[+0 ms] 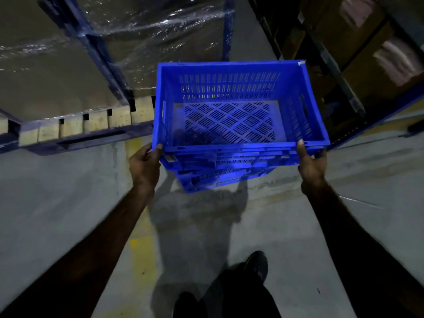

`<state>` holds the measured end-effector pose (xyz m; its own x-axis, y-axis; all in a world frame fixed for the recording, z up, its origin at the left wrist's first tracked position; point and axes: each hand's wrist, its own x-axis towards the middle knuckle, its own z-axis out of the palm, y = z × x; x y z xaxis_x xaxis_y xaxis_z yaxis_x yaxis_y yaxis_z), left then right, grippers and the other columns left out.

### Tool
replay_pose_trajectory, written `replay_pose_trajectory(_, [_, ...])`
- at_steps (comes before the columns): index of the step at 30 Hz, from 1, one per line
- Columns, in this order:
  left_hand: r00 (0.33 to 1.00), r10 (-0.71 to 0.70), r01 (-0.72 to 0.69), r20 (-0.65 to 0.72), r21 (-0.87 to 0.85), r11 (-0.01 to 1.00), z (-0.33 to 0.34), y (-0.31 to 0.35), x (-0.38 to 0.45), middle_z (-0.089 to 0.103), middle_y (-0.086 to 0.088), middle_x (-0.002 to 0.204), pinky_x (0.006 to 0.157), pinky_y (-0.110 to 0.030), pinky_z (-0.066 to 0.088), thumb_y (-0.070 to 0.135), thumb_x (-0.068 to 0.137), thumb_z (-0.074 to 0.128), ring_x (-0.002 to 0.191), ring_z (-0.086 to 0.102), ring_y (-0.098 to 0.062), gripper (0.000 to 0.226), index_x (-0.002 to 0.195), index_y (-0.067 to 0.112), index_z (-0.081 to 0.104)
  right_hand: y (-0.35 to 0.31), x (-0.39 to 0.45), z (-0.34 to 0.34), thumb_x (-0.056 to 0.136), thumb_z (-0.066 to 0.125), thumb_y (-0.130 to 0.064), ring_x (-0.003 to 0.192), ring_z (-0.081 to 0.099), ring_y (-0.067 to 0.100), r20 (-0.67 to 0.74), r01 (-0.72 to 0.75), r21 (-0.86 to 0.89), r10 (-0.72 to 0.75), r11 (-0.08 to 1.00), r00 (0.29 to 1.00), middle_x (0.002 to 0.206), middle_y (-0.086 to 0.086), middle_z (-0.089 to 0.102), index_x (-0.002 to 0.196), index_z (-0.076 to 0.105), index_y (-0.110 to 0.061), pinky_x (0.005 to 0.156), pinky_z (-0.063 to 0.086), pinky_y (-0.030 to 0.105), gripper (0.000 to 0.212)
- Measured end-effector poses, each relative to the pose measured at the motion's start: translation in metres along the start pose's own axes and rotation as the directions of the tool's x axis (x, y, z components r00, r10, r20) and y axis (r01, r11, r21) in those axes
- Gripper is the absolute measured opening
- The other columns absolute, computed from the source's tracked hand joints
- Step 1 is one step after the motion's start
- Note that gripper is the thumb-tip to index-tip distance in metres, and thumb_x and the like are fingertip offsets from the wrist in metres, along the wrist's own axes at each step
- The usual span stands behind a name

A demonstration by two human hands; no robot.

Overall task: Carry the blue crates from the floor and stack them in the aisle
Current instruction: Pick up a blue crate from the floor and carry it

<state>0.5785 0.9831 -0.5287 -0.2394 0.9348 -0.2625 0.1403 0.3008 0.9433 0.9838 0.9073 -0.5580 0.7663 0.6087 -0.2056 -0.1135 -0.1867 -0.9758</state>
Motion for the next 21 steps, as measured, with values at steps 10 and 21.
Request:
replay_pose_trajectory(10, [0.996,-0.062,0.072,0.065,-0.168,0.983,0.013,-0.003,-0.006,0.076,-0.001,0.094,0.07,-0.032,0.058,0.02,0.097,0.069,0.086,0.073,-0.014,0.019,0.114,0.015,0.076,-0.021,0.014,0.004,0.086,0.073,-0.046,0.102,0.063,0.005,0.036,-0.079,-0.1,0.083,0.992,0.996,0.135,-0.008,0.062,0.139,0.051,-0.028,0.091,0.054,0.049,0.06])
replay_pose_trajectory(21, [0.994,-0.107,0.102,-0.009,-0.218,0.971,0.025,-0.017,-0.023,0.078,-0.011,0.095,0.076,-0.037,0.062,0.021,0.09,0.078,0.085,0.076,-0.018,0.028,0.115,0.009,0.075,-0.044,0.038,0.005,0.088,0.074,-0.031,0.069,0.063,-0.009,0.132,-0.076,-0.147,0.096,0.986,0.987,0.102,-0.017,0.066,0.126,0.06,-0.025,0.077,0.045,0.035,0.041])
